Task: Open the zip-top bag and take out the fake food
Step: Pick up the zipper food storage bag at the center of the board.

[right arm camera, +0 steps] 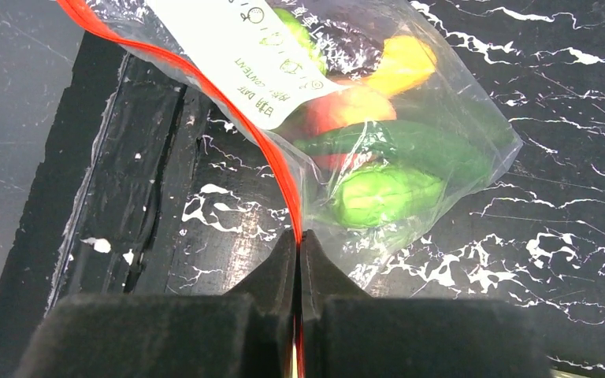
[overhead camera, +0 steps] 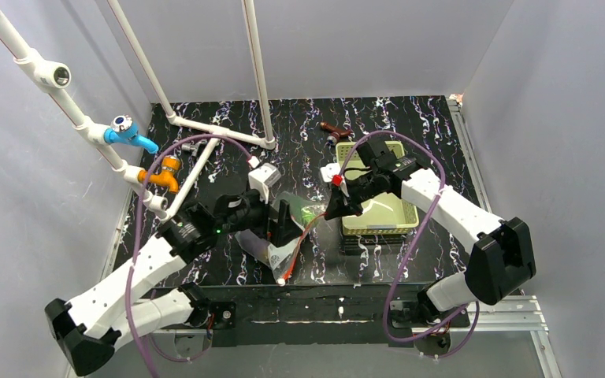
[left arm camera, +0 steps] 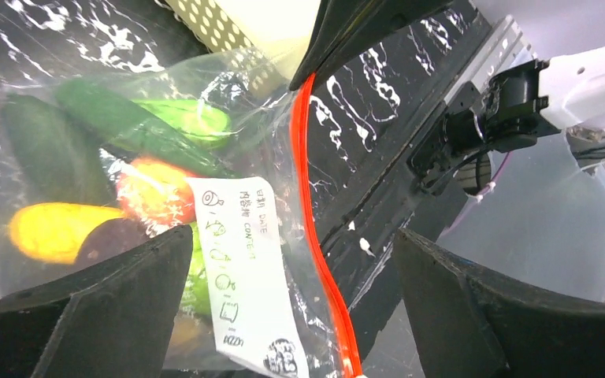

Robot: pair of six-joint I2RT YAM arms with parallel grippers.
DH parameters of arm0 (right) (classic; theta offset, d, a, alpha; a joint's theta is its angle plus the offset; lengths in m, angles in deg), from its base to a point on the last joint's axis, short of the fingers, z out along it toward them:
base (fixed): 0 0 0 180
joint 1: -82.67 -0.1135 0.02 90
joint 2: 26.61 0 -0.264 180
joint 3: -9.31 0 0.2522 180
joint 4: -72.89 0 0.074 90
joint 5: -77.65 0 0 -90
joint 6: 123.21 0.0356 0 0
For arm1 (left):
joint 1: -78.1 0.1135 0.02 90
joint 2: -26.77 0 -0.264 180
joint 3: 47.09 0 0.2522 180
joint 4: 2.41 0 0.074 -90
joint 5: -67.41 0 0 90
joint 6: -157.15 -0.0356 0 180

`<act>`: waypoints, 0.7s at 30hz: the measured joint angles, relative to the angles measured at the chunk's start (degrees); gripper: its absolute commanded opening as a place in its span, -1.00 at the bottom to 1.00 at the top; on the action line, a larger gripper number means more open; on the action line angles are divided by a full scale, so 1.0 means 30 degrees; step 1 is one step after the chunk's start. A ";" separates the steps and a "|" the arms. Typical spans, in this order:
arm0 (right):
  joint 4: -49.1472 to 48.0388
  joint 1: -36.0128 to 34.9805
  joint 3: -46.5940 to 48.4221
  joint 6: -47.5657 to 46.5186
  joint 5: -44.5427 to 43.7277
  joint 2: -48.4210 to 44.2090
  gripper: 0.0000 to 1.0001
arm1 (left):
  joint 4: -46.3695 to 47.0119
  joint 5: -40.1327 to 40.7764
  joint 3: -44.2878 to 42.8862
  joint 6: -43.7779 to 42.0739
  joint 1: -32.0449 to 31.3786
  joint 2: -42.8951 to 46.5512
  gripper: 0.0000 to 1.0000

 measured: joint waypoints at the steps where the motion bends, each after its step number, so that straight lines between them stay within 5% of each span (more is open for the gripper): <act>1: -0.0146 0.0087 -0.0051 0.0219 0.0131 0.0000 -0.97 | -0.0437 0.0284 -0.0204 -0.0189 0.0022 0.0393 0.97; 7: -0.1858 0.1013 -0.0233 0.2543 0.1005 0.0000 -0.97 | -0.2914 0.2361 -0.1472 -0.2521 0.0124 0.3512 0.96; 14: -0.4954 0.2280 -0.0801 0.6696 0.1741 0.0357 -0.97 | 0.1064 0.2353 0.4925 -0.5858 0.0175 1.1205 0.97; 21: -0.6433 0.2361 -0.0969 0.8582 0.1880 0.0845 -0.97 | 0.1639 0.2616 0.6266 -0.7220 0.0189 1.1861 0.97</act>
